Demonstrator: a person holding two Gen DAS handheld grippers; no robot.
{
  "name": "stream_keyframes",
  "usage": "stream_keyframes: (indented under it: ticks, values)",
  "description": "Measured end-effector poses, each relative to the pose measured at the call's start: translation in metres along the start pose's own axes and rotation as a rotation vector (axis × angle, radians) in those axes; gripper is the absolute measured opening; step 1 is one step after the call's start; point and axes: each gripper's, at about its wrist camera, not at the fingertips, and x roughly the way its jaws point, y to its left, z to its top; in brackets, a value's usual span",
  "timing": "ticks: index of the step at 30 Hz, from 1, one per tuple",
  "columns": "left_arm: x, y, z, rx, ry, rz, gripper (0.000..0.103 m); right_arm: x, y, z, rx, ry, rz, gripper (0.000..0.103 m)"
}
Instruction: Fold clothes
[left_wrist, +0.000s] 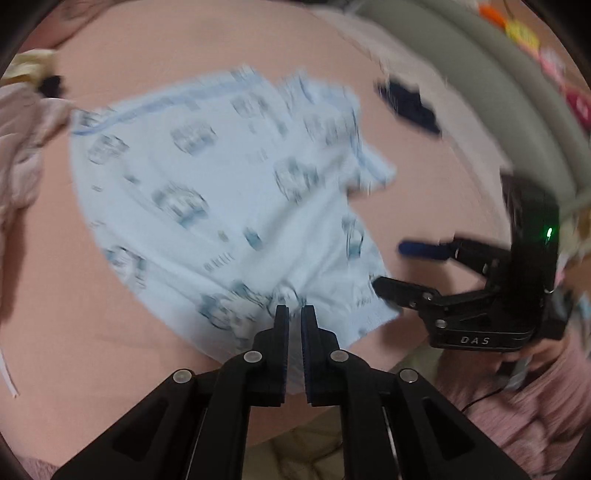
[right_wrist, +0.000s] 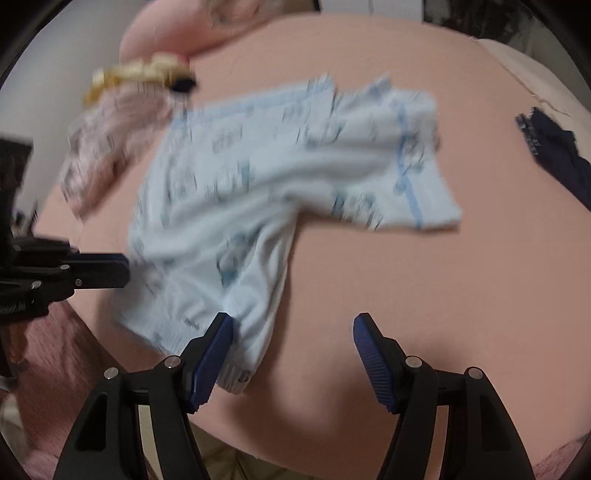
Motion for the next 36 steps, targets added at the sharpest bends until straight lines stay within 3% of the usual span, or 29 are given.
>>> stream_keyframes:
  ticks: [2,5,10,12,15,19,23,27,32,34,36]
  values:
    - [0.007,0.01,-0.013,0.022,0.036,0.051,0.007,0.003,-0.005,-0.007,0.0,0.002,-0.013,0.067]
    - [-0.011,0.019,-0.013,-0.022,-0.006,-0.007,0.007,-0.01,-0.026,-0.014,0.075,-0.011,0.047,0.067]
    - [-0.032,-0.02,0.035,0.132,-0.136,-0.042,0.007,-0.034,-0.077,0.003,0.188,-0.088,-0.05,0.067]
    - [-0.019,-0.05,0.064,0.207,-0.154,-0.028,0.007,-0.038,-0.096,0.011,0.228,-0.104,-0.085,0.067]
    - [0.022,-0.095,0.111,0.289,-0.124,0.017,0.007,-0.041,-0.117,0.017,0.284,-0.124,-0.045,0.067]
    - [0.068,-0.129,0.145,0.381,-0.074,0.087,0.007,-0.035,-0.15,0.02,0.343,-0.129,-0.06,0.067]
    - [0.101,-0.142,0.161,0.396,-0.012,0.118,0.007,-0.035,-0.182,0.021,0.418,-0.14,-0.05,0.067]
    - [0.113,-0.14,0.161,0.427,-0.033,0.146,0.007,-0.03,-0.194,0.014,0.414,-0.111,-0.043,0.067]
    - [0.095,-0.119,0.169,0.323,-0.03,0.016,0.008,-0.021,-0.199,0.011,0.397,-0.078,-0.053,0.067]
    - [0.089,-0.119,0.169,0.348,-0.062,0.023,0.012,-0.021,-0.2,0.009,0.406,-0.087,-0.048,0.067]
    - [0.096,-0.121,0.171,0.372,-0.055,0.043,0.03,-0.022,-0.201,0.006,0.429,-0.097,-0.026,0.068]
